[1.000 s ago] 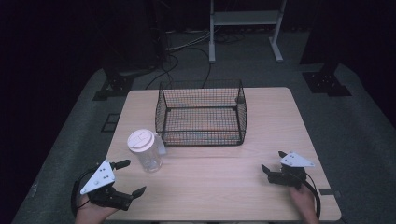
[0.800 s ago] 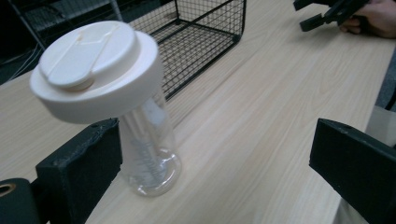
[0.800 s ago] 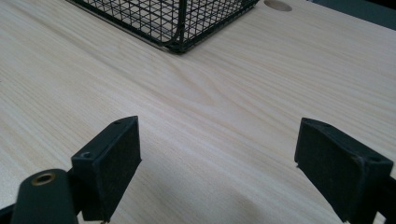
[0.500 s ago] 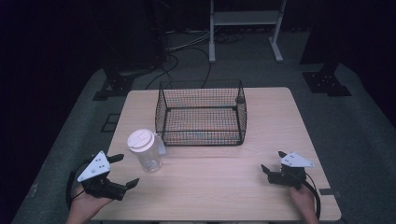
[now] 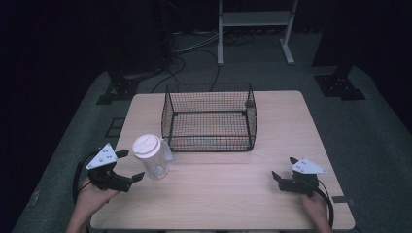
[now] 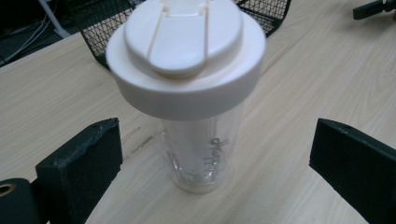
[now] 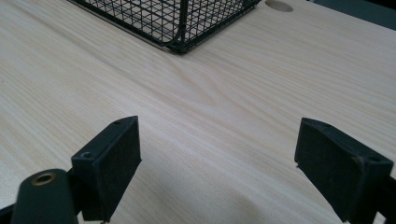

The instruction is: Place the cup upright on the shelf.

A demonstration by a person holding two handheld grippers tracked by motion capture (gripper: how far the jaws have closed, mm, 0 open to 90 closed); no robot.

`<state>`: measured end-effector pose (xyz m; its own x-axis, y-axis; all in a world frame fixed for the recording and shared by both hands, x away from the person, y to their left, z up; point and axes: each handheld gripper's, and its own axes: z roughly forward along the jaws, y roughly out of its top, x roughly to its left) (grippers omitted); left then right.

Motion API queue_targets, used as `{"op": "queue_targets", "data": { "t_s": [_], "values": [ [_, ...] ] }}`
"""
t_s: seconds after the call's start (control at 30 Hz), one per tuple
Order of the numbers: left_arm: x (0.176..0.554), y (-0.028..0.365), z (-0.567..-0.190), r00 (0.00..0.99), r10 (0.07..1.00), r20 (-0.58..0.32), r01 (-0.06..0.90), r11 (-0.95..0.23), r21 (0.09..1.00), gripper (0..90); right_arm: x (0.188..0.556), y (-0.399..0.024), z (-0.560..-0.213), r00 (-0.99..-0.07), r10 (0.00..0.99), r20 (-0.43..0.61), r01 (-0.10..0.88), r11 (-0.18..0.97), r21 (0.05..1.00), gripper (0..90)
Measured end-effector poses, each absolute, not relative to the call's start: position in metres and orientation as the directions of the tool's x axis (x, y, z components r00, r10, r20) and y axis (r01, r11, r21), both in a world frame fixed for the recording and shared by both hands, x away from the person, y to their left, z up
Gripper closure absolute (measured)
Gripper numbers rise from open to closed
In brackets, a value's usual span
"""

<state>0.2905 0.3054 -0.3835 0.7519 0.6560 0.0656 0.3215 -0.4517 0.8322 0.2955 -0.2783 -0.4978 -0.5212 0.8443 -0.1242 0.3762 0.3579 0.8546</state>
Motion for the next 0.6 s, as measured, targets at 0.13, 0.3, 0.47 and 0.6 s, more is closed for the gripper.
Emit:
{"op": "queue_targets", "data": {
  "t_s": [0.13, 0.3, 0.47, 0.6],
  "values": [
    [0.297, 0.304, -0.385, 0.752, 0.657, 0.060, 0.332, -0.455, 0.826, 1.6, 0.296, -0.278, -0.498, -0.522, 0.844, -0.125, 0.376, 0.358, 0.855, 13.5],
    [0.304, 0.298, -0.385, 0.760, 0.648, 0.054, 0.335, -0.461, 0.822, 1.6, 0.296, -0.278, -0.498, -0.522, 0.844, -0.125, 0.375, 0.358, 0.855, 13.5],
    [0.312, 0.291, -0.384, 0.761, 0.646, 0.058, 0.336, -0.468, 0.817, 1.2, 0.296, -0.278, -0.498, -0.523, 0.843, -0.125, 0.375, 0.359, 0.855, 13.5],
    [0.318, 0.289, -0.383, 0.759, 0.649, 0.052, 0.340, -0.463, 0.819, 1.2, 0.295, -0.278, -0.498, -0.523, 0.843, -0.123, 0.375, 0.358, 0.855, 13.5]
  ]
}}
